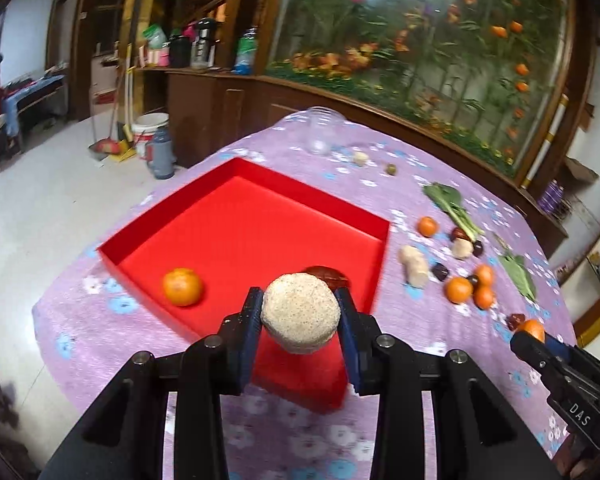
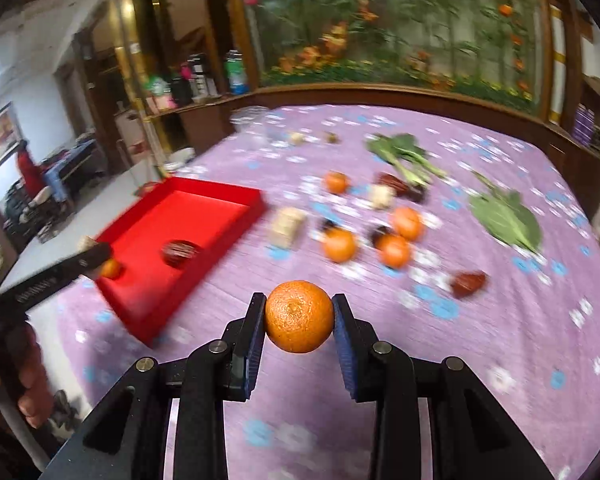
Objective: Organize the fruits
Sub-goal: 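Carry the bun and orange into the red tray and release both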
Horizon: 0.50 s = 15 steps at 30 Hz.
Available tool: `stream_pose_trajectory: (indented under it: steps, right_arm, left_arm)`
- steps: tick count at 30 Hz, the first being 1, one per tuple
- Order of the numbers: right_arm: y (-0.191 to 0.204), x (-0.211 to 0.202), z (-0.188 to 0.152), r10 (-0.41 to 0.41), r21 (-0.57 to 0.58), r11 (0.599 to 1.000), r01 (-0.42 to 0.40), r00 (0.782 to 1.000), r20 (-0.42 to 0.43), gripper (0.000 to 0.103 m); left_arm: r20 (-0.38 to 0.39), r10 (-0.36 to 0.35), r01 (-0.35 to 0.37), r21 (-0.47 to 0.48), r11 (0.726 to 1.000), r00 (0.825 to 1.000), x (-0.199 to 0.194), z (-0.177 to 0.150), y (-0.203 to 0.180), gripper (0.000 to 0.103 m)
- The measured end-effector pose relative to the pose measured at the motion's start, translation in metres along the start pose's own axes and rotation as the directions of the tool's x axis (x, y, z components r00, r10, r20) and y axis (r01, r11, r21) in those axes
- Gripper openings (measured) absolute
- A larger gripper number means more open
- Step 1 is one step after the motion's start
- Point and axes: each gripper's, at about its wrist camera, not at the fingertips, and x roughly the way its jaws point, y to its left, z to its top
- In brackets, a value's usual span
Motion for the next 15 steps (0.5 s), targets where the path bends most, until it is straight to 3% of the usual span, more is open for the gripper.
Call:
stream_pose_trajectory:
  steps: [8,15]
  right_arm:
    - [0.07,0.043,0.029,0.151,-0.092,0.984,-0.152,0.988,-0.012,0.036]
    - [0.092,0.098,0.054,0.157,-0.1,0.982,-0.16,0.987,-0.037,0.036]
  left_arm:
    - [-0.05,0.053,-0.054,-0.026,0.998,0.997,0.014,0.002,0.023,0.035]
    - [-0.114,0.059,-0.062,-0.027,0.998,0.992,0.03,-0.002,0.028,0.035]
